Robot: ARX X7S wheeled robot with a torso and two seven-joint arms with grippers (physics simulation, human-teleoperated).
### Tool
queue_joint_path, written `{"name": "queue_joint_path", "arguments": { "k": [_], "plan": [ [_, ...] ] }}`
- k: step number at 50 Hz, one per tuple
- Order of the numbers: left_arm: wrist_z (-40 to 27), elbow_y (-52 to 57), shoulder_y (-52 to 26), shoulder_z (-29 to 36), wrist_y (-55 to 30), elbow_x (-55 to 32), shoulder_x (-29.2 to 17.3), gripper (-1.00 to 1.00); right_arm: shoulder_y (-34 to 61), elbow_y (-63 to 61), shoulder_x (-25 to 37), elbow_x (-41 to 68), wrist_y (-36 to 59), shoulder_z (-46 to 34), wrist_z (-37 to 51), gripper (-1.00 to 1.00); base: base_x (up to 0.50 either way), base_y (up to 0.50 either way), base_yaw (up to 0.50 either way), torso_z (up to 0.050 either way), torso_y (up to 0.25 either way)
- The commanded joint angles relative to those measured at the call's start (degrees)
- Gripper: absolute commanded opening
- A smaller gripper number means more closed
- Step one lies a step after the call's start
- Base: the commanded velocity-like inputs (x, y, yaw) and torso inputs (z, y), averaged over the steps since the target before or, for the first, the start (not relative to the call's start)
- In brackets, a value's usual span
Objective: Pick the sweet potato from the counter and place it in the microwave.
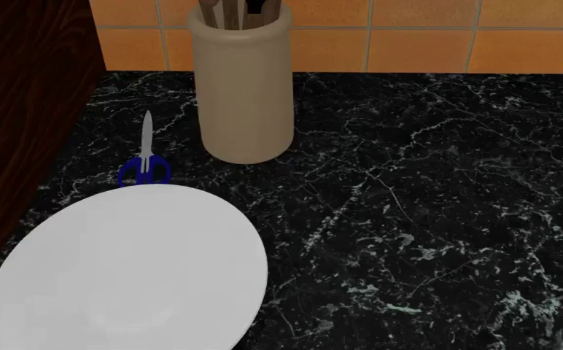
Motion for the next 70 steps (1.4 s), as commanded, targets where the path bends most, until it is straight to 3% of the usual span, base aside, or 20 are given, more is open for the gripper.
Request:
{"name": "queue_joint_path", "arguments": {
  "k": [1, 10, 26, 43, 49, 70],
  "plan": [
    [1.2, -3.9, -2.6, 0.8, 1.8, 0.5, 0.8, -1.00, 0.0, 0.0, 2.1, 0.8, 0.3, 0.2, 1.8, 1.00, 0.00, 0.00, 0.00, 0.000, 0.000],
    [0.2, -0.9, -2.6, -0.5, 0.1, -0.2, 0.8, -1.00, 0.0, 0.0, -0.4, 0.0, -0.7, -0.2, 0.2, 1.00, 0.00, 0.00, 0.00, 0.000, 0.000],
    [-0.1, -0.5, -2.6, -0.5, 0.1, -1.1, 0.8, -1.00, 0.0, 0.0, 4.5, 0.1, 1.7, -1.4, 4.9, 1.00, 0.00, 0.00, 0.00, 0.000, 0.000],
    [-0.6, 0.1, -2.6, -0.7, 0.1, -1.3, 0.8, -1.00, 0.0, 0.0, 1.8, -0.3, 0.7, -0.9, 2.0, 1.00, -0.48, 0.00, 0.00, 0.000, 0.001],
    [-0.5, -0.1, -2.6, -0.9, 0.0, -1.1, 0.8, -1.00, 0.0, 0.0, 5.5, 0.4, 1.8, -1.0, 5.0, 1.00, -0.48, 0.00, 0.00, 0.000, 0.000],
    [-0.9, 0.5, -2.6, -1.2, -0.3, -1.1, 0.8, -1.00, 0.0, 0.0, 0.2, -1.2, 0.6, -1.1, 0.5, 1.00, -0.09, 0.00, 0.00, 0.000, 0.000]
  ]
}}
